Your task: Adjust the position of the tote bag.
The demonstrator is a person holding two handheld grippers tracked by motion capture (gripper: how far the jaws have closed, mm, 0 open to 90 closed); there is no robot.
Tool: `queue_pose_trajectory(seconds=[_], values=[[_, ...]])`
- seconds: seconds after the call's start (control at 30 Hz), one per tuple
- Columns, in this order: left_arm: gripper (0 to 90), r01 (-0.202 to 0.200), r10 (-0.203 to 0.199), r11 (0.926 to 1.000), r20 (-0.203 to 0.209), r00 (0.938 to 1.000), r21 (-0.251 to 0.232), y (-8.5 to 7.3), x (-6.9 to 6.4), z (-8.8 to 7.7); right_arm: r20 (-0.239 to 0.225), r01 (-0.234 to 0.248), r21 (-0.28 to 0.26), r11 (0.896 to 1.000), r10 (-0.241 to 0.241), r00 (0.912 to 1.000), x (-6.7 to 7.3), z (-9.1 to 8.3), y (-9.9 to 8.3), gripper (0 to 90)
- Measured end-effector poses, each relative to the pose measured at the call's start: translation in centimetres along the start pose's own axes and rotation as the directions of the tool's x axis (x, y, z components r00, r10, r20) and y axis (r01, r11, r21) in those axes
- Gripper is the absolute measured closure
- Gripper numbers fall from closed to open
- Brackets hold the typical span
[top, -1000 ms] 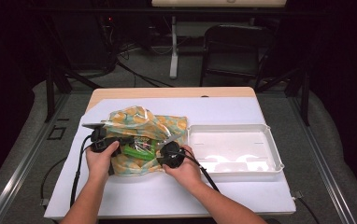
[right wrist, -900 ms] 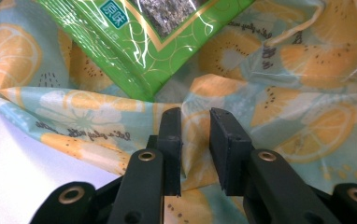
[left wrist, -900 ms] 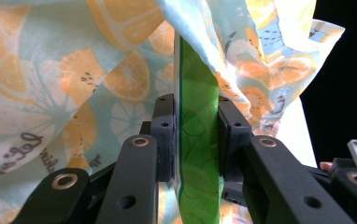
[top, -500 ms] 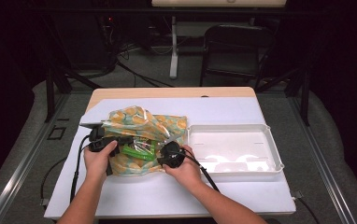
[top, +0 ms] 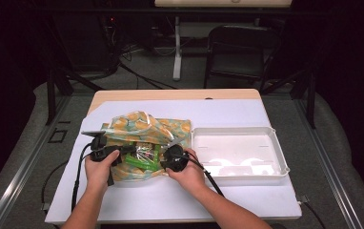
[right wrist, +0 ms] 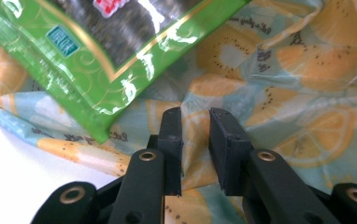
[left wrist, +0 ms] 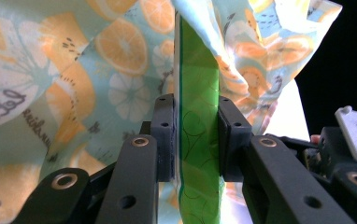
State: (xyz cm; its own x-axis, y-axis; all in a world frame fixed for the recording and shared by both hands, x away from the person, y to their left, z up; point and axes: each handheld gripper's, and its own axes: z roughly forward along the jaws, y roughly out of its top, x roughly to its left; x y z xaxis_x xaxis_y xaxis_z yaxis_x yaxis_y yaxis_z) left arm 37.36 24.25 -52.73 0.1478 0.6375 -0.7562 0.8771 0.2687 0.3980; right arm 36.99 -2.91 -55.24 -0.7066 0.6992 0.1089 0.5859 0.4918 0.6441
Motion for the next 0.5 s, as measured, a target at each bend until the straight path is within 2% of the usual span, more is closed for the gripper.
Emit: queue_pose_trajectory(seconds=[0.33, 0.5], values=[[72.7, 0.018, -0.018, 0.9998, 0.031, 0.9994, -0.006, -1.5, 0.5, -1.2, 0.003, 0.000, -0.002, 1.000, 0.000, 1.0000, 0.1, 0.1, 0.0, 75.3], [72.7, 0.002, -0.002, 1.0000, 0.038, 0.9993, -0.002, -2.0, 0.5, -1.9, 0.001, -0.002, -0.001, 1.000, 0.002, 1.0000, 0.1, 0.1, 0.0, 75.3]])
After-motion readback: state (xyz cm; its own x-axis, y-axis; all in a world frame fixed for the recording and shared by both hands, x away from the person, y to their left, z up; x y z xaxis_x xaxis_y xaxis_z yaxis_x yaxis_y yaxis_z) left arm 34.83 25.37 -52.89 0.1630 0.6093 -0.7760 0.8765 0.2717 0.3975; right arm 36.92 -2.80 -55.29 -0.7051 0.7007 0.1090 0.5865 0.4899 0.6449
